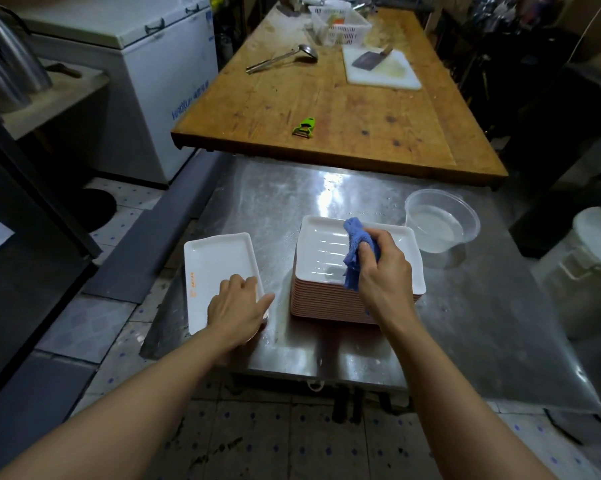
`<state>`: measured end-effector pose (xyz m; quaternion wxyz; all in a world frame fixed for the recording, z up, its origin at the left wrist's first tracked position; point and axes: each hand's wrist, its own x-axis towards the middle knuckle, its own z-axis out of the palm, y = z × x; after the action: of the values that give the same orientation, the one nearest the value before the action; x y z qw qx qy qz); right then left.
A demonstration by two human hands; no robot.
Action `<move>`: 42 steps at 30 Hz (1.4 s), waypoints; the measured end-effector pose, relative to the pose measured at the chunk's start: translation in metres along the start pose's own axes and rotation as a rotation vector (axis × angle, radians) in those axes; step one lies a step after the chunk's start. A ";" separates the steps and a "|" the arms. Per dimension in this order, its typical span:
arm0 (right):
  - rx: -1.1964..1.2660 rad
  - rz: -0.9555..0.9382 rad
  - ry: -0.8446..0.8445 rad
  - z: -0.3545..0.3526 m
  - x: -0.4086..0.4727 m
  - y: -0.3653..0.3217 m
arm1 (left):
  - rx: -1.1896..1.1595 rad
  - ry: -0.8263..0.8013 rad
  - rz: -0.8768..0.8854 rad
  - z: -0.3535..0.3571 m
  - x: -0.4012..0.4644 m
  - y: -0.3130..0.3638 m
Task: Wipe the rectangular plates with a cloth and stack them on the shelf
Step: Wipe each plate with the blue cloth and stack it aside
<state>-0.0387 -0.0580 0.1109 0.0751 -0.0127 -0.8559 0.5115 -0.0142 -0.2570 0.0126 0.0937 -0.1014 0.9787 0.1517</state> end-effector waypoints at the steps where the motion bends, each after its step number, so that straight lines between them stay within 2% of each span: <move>1: 0.000 -0.012 0.006 0.002 0.003 0.000 | -0.115 0.029 -0.014 -0.008 0.004 0.009; 3: -0.022 -0.045 0.020 0.008 0.012 0.002 | -0.351 0.066 -0.037 -0.025 0.015 0.029; 5: -0.070 -0.081 0.022 0.014 0.024 0.003 | -0.490 0.069 -0.042 -0.040 0.027 0.047; 12: -0.157 -0.155 -0.077 0.042 0.064 0.009 | -0.511 0.037 -0.055 -0.054 0.051 0.074; 13: -0.199 -0.158 -0.110 0.048 0.069 0.011 | -0.522 0.039 -0.057 -0.053 0.053 0.073; 15: -0.449 -0.144 -0.181 0.058 0.074 0.017 | -0.538 0.045 -0.054 -0.052 0.055 0.072; 18: -0.699 -0.147 -0.176 0.066 0.076 0.020 | -0.571 0.048 -0.044 -0.051 0.056 0.070; 21: -0.654 -0.212 -0.227 0.070 0.079 0.021 | -0.586 0.048 -0.034 -0.049 0.058 0.069; 28: -0.483 -0.172 -0.391 0.060 0.070 0.025 | -0.655 0.039 -0.031 -0.050 0.057 0.066; 36: -0.498 -0.146 -0.616 0.033 0.048 0.022 | -0.705 0.045 -0.025 -0.045 0.051 0.066; 39: -0.551 -0.182 -0.640 0.030 0.038 0.021 | -0.660 0.069 -0.034 -0.046 0.050 0.069; 42: -0.581 -0.222 -0.592 0.030 0.029 0.022 | -0.582 0.090 -0.032 -0.047 0.050 0.075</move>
<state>-0.0728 -0.0713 0.0811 -0.1259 0.2065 -0.9452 0.2195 -0.0866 -0.2101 0.0668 0.0194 -0.1460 0.8955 0.4200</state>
